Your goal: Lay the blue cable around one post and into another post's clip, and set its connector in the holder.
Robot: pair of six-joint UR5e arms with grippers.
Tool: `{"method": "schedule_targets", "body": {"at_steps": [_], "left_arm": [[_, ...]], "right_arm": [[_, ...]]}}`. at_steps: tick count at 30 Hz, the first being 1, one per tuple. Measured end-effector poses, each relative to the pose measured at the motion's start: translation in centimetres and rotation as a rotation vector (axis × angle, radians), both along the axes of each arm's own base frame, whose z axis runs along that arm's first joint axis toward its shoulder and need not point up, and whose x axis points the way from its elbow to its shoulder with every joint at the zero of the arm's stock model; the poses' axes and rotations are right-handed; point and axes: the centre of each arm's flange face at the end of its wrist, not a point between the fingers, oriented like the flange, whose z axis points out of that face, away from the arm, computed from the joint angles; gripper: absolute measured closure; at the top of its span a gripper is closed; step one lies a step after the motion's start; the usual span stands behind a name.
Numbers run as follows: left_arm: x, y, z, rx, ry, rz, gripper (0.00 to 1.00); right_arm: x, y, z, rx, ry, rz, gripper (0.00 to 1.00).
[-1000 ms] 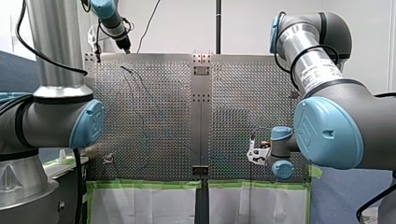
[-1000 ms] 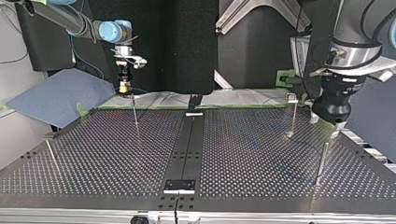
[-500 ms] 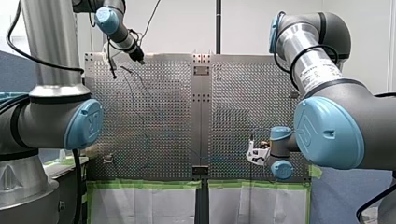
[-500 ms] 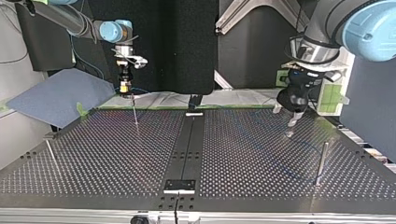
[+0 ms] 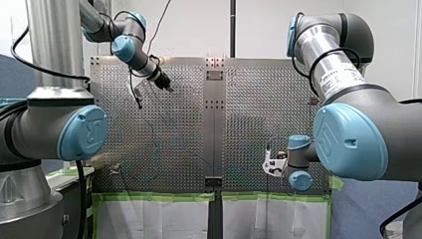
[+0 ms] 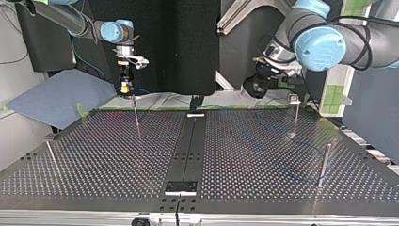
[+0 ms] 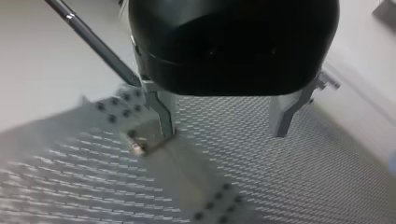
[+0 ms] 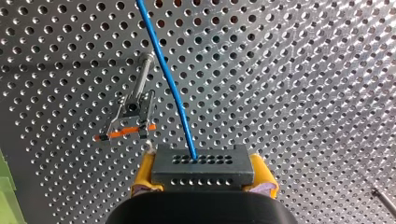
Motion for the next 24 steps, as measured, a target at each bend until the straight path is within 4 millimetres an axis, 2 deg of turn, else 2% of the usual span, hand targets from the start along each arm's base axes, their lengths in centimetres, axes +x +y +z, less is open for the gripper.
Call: {"method": "schedule_targets", "body": {"at_steps": [13, 24], "left_arm": [[-2.3, -4.6, -7.8, -0.089, 0.15, -0.136, 0.0], [-5.1, -6.9, -14.6, 0.02, 0.197, -0.186, 0.0]], "right_arm": [[0.1, 0.2, -0.1, 0.007, 0.004, -0.001, 0.95], [0.2, 0.3, -0.2, 0.015, 0.014, -0.009, 0.95]]}}
